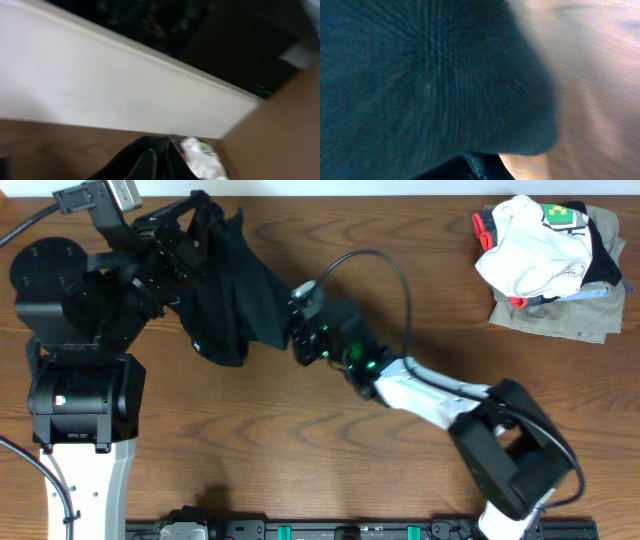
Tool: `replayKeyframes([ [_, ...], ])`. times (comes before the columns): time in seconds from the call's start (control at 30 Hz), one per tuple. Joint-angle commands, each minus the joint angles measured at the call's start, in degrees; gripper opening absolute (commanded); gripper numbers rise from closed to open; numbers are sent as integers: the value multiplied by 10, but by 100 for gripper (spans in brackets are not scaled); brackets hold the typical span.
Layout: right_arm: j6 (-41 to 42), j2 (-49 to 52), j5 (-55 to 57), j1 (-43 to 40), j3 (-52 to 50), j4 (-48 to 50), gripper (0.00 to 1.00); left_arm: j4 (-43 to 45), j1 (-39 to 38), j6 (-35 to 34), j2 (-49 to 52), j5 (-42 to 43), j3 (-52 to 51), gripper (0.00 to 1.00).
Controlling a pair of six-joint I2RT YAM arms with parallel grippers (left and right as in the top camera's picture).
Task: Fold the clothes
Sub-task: 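Stretch the shirt between both grippers, pulling right gripper rightward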
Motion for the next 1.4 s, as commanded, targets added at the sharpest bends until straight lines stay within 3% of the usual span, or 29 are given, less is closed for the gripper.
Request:
replayKeyframes([
  [0.0, -54, -74, 16, -40, 13, -35, 1, -8, -1, 48, -7, -110, 6, 6],
  [0.17, -87, -162, 16, -93, 40, -123, 1, 1, -1, 58, -7, -222, 6, 6],
  [0.4, -118, -255, 29, -178, 151, -267, 1, 71, 1, 97, -23, -310, 6, 6],
  [0.83, -188, -302, 43, -217, 333, -443, 1, 92, 1, 142, -158, -312, 6, 6],
  [1.37, -223, -370, 150, -217, 405, -535, 1, 81, 1, 186, -225, -317, 6, 6],
])
